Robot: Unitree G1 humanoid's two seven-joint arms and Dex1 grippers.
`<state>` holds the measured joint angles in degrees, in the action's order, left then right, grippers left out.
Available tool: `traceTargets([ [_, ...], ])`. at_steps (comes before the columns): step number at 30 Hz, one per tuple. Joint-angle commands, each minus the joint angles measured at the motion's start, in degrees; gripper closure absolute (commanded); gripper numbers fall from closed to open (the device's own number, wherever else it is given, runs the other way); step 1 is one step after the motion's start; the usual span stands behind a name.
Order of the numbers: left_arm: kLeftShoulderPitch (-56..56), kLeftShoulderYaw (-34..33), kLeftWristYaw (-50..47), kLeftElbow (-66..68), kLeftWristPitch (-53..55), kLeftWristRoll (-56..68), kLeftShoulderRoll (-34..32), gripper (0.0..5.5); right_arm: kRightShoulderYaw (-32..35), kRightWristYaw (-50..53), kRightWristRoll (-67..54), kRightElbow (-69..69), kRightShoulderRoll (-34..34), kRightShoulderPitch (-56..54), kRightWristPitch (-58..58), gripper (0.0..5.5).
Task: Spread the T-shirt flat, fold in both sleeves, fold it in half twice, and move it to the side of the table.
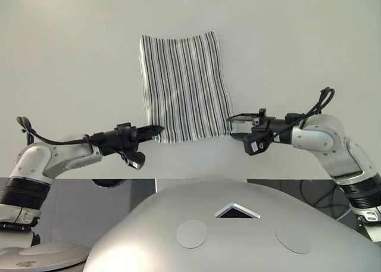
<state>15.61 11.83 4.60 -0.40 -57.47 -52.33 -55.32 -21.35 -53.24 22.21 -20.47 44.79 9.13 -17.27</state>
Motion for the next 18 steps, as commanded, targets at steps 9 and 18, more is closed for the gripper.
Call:
traceTargets([
  [9, -0.95, 3.36, 1.88, 0.05, 1.82, -2.1, -0.27, 5.31, -7.75, 0.52, 6.17, 9.59, -1.07, -6.41, -1.16, 2.96],
  [18, -1.57, 3.57, 2.52, -0.01, 2.08, -0.74, -0.91, 5.31, -8.31, -1.62, 3.57, 7.12, 2.28, -4.31, 0.0, 4.81],
])
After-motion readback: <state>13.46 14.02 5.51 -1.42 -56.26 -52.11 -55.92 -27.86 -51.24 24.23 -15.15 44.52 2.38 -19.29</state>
